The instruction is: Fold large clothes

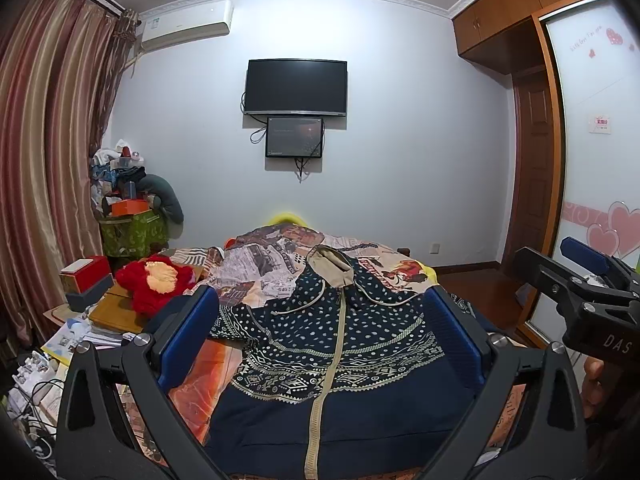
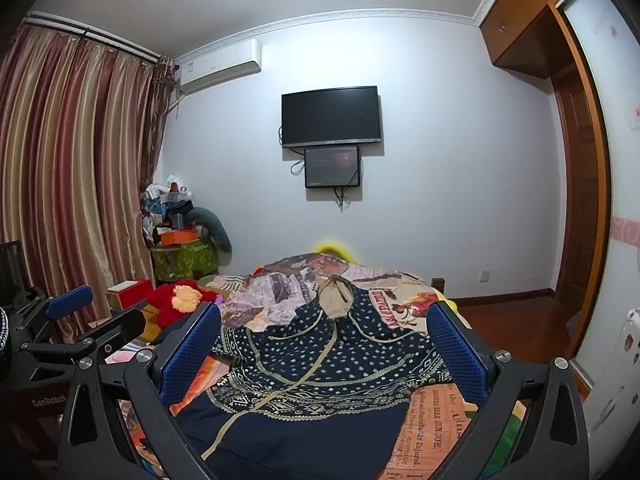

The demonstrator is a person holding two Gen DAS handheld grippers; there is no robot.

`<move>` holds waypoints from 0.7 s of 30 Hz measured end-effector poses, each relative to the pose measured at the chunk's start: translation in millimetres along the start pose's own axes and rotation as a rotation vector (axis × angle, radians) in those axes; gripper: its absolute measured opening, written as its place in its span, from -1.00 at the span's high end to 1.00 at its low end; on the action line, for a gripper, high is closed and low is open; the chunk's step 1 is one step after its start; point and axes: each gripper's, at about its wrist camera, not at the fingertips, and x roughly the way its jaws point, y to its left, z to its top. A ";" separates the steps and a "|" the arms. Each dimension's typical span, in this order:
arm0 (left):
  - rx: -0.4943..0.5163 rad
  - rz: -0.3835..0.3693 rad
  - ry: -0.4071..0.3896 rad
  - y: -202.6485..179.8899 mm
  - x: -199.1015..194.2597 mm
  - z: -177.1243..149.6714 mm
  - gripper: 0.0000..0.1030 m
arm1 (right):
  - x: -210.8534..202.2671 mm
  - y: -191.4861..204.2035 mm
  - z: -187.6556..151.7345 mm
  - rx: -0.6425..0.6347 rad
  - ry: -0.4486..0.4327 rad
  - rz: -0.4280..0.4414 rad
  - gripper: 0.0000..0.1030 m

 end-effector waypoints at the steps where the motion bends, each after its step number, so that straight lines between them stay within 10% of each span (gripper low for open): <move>1: 0.000 0.000 0.000 -0.2 0.0 -0.2 -0.99 | 0.0 0.0 0.0 0.000 0.000 0.000 -0.99; 21: -0.006 -0.003 0.008 -0.8 1.9 1.3 -0.99 | -1.8 -0.3 0.4 -0.001 0.000 -0.002 -1.00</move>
